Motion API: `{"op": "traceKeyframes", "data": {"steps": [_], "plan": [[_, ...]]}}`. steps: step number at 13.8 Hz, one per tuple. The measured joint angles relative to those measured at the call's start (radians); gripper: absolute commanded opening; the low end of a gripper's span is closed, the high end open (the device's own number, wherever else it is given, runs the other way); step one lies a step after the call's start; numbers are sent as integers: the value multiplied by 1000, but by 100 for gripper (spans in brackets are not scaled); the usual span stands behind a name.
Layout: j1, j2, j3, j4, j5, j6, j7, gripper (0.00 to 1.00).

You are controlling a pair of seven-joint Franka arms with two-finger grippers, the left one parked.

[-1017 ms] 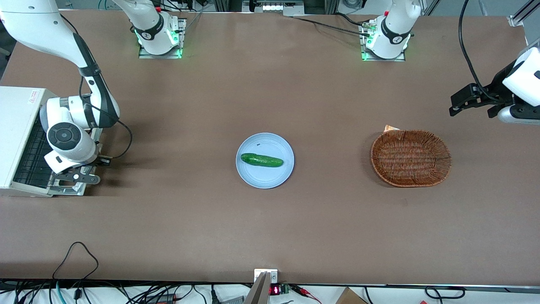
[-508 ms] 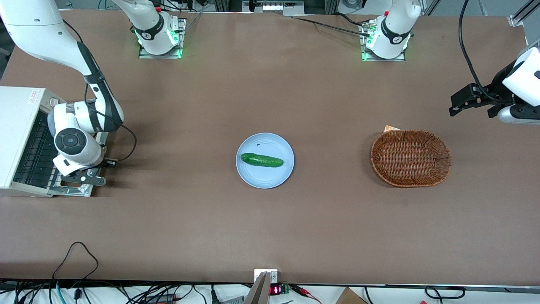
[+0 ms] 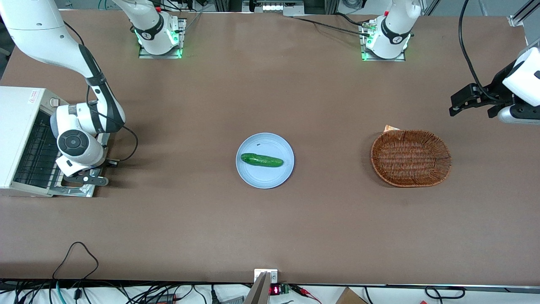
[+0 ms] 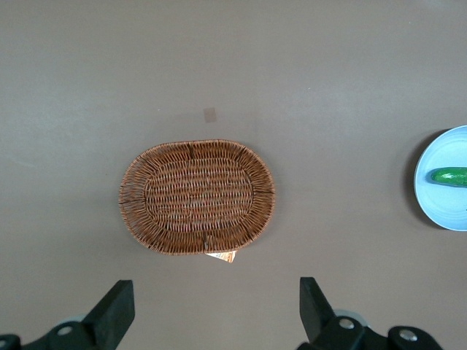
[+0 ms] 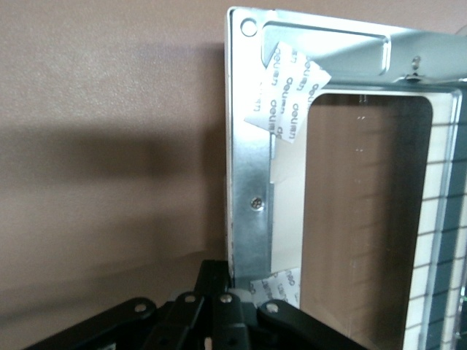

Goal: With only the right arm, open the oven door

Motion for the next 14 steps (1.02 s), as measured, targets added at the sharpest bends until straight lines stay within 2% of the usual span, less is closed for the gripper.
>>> {"op": "traceKeyframes", "data": {"steps": [8, 14], "plan": [[-3, 12, 3, -2, 4, -2, 6, 0], [-4, 3, 46, 0, 15, -2, 28, 0]]}}
